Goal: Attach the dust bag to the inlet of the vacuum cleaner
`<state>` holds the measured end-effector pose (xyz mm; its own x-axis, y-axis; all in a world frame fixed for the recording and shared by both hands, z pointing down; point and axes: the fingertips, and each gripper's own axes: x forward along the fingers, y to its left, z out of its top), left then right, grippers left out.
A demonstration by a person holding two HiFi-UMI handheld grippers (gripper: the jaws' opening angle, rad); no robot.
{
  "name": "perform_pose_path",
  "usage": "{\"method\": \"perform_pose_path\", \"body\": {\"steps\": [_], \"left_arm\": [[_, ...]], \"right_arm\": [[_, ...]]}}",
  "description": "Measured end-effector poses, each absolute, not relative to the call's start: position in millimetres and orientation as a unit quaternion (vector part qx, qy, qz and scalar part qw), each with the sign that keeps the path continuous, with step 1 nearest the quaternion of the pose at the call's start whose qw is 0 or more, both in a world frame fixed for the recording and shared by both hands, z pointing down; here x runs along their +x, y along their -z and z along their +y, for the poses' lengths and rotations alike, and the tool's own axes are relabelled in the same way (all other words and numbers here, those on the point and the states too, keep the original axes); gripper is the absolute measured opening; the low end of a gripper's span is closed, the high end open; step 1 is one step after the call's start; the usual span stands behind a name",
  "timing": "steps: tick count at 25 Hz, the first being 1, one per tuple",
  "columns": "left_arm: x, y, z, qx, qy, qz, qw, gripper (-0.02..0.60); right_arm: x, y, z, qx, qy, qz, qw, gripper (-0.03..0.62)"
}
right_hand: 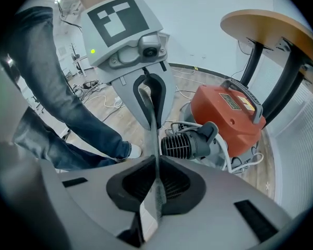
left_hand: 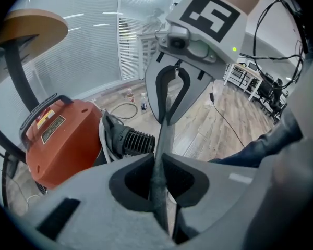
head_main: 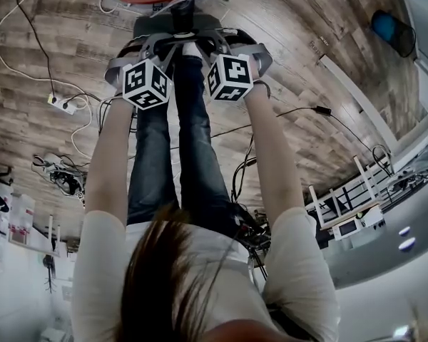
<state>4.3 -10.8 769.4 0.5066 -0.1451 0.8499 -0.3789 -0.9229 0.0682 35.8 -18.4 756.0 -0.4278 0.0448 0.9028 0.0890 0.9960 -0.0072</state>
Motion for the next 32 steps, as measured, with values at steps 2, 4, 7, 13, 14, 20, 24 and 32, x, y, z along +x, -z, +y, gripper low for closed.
{"method": "perform_pose_path", "body": {"steps": [2,4,7,13,14,20,24,32], "left_arm": [[2.9,-773.3,-11.9,0.857,-0.476,-0.151,0.127,0.043],[2.5,-776.6,-13.5,0.856,-0.478,-0.148,0.13,0.043],[4.1,-779.0,-16.1,0.856,-0.478,-0.145,0.131,0.043],[2.8,-780.9,-25.5,0.855,-0.479,-0.154,0.128,0.043],[2.6,-781.2,-27.4,0.854,-0.479,-0.155,0.127,0.043],[3.6,-782.3,-30.7,0.856,-0.482,-0.143,0.117,0.043],[2.9,-782.6,-31.3,0.857,-0.482,-0.139,0.115,0.043],[-3.3,-782.1,-32.5,0.855,-0.469,-0.172,0.138,0.043]], "right_arm": [[34.5,-760.0,-19.5,-0.04,0.016,-0.845,0.534,0.028],[34.2,-763.5,-20.9,-0.039,0.013,-0.844,0.534,0.026],[36.0,-766.1,-23.1,-0.035,0.01,-0.845,0.534,0.026],[34.6,-767.9,-33.0,-0.037,0.018,-0.843,0.536,0.026],[34.4,-768.4,-35.1,-0.036,0.018,-0.843,0.537,0.026],[35.2,-770.2,-38.7,-0.044,0.017,-0.843,0.536,0.026],[34.2,-771.4,-40.1,-0.054,0.016,-0.843,0.536,0.026],[25.7,-765.3,-48.8,-0.099,0.044,-0.829,0.549,0.026]]}}
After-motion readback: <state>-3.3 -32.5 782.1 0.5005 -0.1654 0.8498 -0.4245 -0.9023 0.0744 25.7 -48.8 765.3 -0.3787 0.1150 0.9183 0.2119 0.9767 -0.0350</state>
